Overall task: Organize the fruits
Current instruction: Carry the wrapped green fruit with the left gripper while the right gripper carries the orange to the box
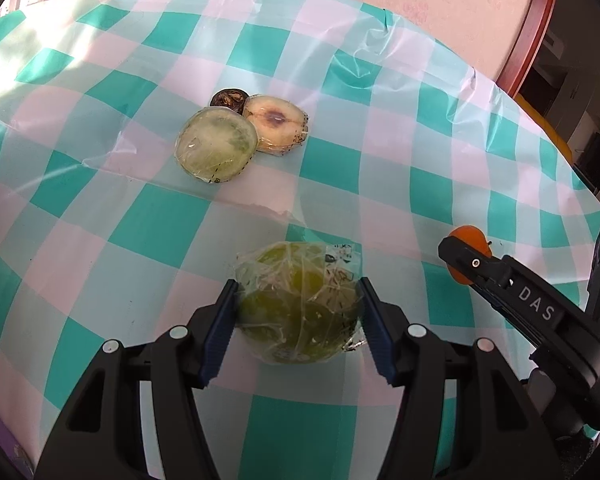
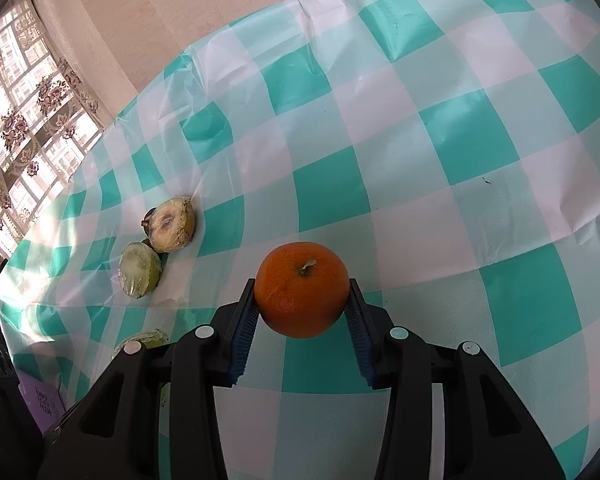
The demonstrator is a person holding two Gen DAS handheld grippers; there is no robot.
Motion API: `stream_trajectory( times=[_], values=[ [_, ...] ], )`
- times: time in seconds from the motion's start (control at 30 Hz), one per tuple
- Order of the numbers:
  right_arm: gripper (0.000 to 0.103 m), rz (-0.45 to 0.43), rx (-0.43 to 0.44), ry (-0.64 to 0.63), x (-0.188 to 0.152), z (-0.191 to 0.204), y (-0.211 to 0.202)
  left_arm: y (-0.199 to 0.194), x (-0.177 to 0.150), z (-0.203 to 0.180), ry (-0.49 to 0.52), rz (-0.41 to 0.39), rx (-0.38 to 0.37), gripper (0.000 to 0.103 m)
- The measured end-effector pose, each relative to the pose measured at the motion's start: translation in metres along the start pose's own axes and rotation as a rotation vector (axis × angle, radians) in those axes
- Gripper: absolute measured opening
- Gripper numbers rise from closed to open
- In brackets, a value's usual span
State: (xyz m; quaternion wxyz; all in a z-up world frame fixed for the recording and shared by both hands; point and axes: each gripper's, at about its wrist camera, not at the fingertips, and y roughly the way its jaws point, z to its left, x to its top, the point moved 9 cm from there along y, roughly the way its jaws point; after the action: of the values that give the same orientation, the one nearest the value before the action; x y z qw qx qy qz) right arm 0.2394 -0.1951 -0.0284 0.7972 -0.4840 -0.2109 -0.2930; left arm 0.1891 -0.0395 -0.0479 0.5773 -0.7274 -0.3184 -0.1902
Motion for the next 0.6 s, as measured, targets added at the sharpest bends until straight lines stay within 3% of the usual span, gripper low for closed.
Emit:
stream_trajectory(
  times=[0.6],
  values=[
    [0.043,0.045,0.034,-0.047,-0.055,0.022,-0.032,-0.044,-0.044,0.013,-0.012,-0.001,-0.023,0.059]
  ],
)
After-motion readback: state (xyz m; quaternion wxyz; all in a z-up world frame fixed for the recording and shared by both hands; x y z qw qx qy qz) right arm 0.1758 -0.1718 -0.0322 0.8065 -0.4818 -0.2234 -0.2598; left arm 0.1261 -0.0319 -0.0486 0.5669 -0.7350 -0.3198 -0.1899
